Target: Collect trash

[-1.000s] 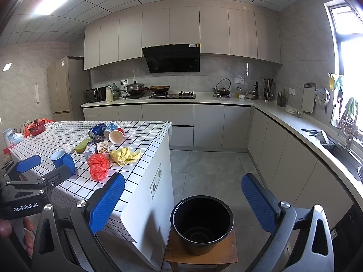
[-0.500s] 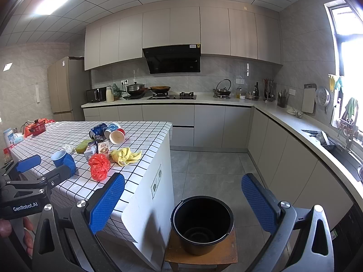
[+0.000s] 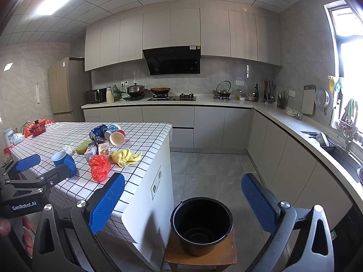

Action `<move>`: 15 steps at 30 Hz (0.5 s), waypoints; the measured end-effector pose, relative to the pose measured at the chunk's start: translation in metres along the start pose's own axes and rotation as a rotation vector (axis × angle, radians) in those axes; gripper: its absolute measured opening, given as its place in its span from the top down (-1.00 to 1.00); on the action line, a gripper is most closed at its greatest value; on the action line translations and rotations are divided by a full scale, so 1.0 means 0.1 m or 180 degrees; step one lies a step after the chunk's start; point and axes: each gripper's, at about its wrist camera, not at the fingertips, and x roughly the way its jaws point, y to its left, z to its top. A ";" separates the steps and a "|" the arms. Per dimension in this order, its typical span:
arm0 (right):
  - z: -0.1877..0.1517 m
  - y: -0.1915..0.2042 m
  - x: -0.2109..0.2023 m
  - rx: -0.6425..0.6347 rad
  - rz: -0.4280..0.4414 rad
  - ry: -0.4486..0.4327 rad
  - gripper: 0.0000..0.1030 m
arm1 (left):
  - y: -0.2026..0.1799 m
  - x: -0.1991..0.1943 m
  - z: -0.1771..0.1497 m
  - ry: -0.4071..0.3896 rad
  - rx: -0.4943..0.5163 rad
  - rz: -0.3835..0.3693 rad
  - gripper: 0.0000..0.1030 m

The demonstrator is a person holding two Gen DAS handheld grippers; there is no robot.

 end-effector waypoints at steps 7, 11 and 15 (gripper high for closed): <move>0.01 -0.01 -0.03 -0.0012 0.0012 -0.0006 -1.00 | 0.02 0.00 0.00 -0.0015 0.0001 0.0000 -1.00; 0.04 -0.02 -0.03 -0.0021 0.0015 -0.0009 -1.00 | 0.02 0.00 0.00 -0.0017 0.0001 0.0000 -1.00; 0.04 -0.03 -0.04 -0.0025 0.0014 -0.0010 -1.00 | 0.02 0.00 0.00 -0.0015 -0.0001 -0.0001 -1.00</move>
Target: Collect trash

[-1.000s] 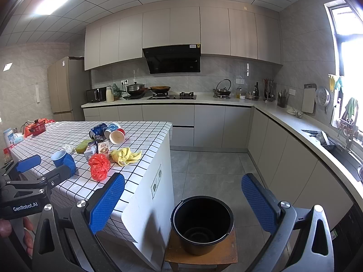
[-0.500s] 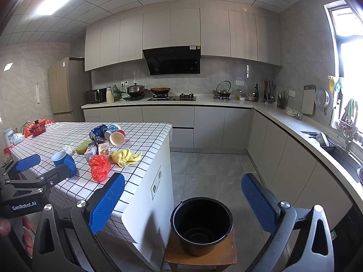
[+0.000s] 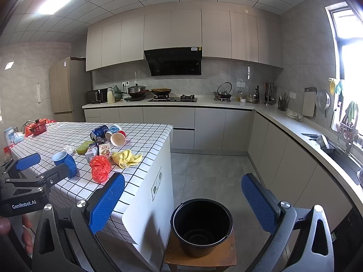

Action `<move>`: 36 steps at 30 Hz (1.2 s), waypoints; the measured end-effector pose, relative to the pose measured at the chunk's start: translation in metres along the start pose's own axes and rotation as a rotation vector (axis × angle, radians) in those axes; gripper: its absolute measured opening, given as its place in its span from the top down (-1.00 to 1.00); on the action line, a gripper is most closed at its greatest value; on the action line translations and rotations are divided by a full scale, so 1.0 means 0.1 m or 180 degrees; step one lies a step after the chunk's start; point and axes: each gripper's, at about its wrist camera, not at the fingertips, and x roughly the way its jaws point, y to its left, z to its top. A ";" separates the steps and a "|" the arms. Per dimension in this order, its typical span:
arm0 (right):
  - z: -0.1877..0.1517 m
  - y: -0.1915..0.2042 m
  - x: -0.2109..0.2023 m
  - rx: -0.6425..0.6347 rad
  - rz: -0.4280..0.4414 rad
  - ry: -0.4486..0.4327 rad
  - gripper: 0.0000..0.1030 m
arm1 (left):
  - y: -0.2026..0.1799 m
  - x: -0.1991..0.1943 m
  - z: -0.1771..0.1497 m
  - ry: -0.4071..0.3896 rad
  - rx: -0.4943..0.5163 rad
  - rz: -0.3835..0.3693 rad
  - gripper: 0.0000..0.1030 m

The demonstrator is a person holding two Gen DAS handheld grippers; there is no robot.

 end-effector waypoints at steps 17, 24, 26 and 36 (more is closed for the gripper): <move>0.00 0.02 0.20 -0.0055 -0.0040 0.0170 -1.00 | 0.16 0.04 0.02 0.0006 -0.0113 0.0148 -1.00; -0.02 0.04 0.39 0.0056 0.0144 0.0088 -1.00 | 0.58 0.16 -0.05 0.0180 -0.0373 0.0430 -1.00; -0.01 0.18 0.47 -0.0104 0.0153 0.0184 -1.00 | 0.67 0.16 -0.08 0.0207 -0.0430 0.0487 -1.00; 0.05 0.74 0.79 -0.0324 0.0556 0.0348 -1.00 | 1.17 0.16 -0.22 0.0273 -0.0695 0.0586 -0.99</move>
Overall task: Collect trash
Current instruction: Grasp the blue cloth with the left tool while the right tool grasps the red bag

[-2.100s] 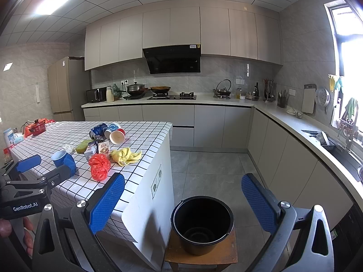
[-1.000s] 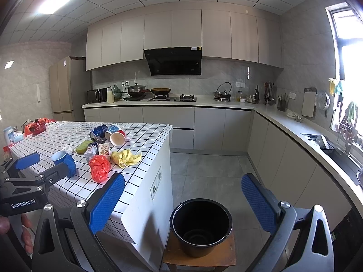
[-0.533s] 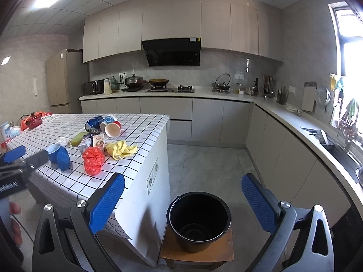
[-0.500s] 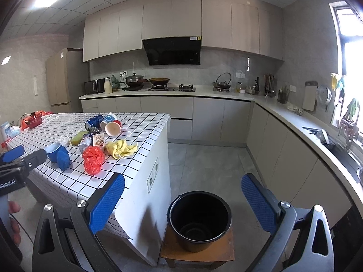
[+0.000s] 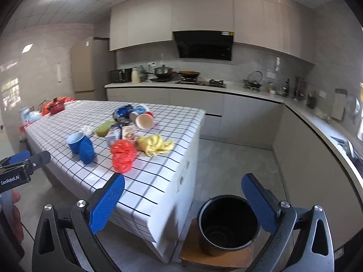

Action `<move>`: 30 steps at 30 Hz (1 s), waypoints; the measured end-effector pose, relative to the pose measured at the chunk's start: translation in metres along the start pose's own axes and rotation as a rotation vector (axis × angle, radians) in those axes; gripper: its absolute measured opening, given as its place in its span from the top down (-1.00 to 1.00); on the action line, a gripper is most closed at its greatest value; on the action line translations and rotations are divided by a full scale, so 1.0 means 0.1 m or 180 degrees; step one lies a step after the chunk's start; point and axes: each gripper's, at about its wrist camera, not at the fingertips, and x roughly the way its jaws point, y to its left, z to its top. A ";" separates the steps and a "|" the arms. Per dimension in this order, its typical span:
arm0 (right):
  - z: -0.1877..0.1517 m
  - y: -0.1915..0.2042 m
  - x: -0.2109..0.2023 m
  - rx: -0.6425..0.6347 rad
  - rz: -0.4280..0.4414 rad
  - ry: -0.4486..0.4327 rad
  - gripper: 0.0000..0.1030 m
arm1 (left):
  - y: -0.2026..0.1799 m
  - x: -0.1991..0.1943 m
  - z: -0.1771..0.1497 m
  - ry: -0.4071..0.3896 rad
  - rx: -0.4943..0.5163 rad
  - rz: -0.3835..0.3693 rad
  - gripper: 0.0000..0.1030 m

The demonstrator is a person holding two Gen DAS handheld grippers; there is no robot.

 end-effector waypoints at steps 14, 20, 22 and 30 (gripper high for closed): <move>0.17 0.82 0.81 -0.0208 0.0391 0.0208 -0.48 | 0.78 0.55 0.01 0.0221 -0.0080 0.0212 -0.56; 0.18 1.13 1.23 -0.0204 0.0436 0.0374 -0.30 | 1.08 0.81 0.07 0.0293 -0.0063 0.0210 -0.48; 0.17 1.22 1.38 -0.0205 0.0424 0.0434 -0.27 | 1.13 0.93 0.09 0.0351 -0.0081 0.0108 -0.41; 0.09 1.40 1.94 -0.0174 0.0361 0.0707 0.09 | 1.05 1.38 0.15 0.0485 -0.0011 -0.0203 -0.20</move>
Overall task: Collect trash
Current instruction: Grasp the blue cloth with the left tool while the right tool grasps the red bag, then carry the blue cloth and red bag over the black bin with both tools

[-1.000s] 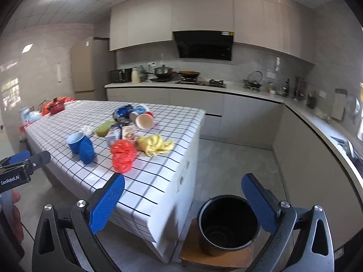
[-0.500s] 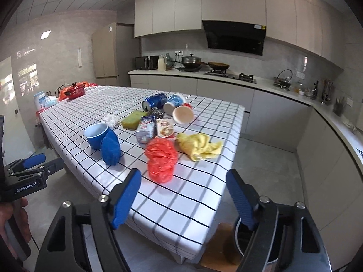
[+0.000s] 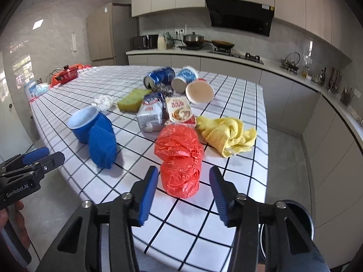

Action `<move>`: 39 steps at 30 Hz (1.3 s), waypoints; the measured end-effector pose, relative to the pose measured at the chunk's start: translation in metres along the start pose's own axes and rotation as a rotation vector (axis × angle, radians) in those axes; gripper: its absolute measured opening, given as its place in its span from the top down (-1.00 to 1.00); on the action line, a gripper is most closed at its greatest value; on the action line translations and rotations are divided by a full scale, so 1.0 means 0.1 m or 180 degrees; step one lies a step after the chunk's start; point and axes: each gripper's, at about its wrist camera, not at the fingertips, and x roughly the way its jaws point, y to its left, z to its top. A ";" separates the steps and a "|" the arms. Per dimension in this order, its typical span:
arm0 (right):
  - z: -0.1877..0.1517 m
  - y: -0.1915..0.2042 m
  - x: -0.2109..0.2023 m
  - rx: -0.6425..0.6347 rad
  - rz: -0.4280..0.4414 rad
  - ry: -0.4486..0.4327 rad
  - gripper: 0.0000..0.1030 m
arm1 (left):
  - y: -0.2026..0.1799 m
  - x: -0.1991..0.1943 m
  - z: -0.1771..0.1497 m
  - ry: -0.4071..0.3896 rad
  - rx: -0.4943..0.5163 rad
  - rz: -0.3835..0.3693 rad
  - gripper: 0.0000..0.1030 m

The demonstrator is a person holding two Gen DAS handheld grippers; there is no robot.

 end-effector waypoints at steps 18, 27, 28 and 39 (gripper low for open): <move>0.06 -0.11 0.62 0.0084 0.0233 0.0170 0.54 | -0.08 0.64 0.20 0.0161 -0.0198 -0.0291 0.06; 0.05 -0.13 0.49 0.0141 0.0313 0.0045 0.76 | -0.11 0.52 0.14 0.0074 -0.0067 -0.0303 0.41; 0.06 -0.13 0.46 0.0142 0.0309 0.0022 0.77 | -0.12 0.50 0.15 0.0061 -0.0059 -0.0296 0.41; 0.12 -0.21 0.13 0.0158 0.0257 -0.0225 0.81 | -0.30 0.17 0.20 -0.0107 0.0130 -0.0268 0.41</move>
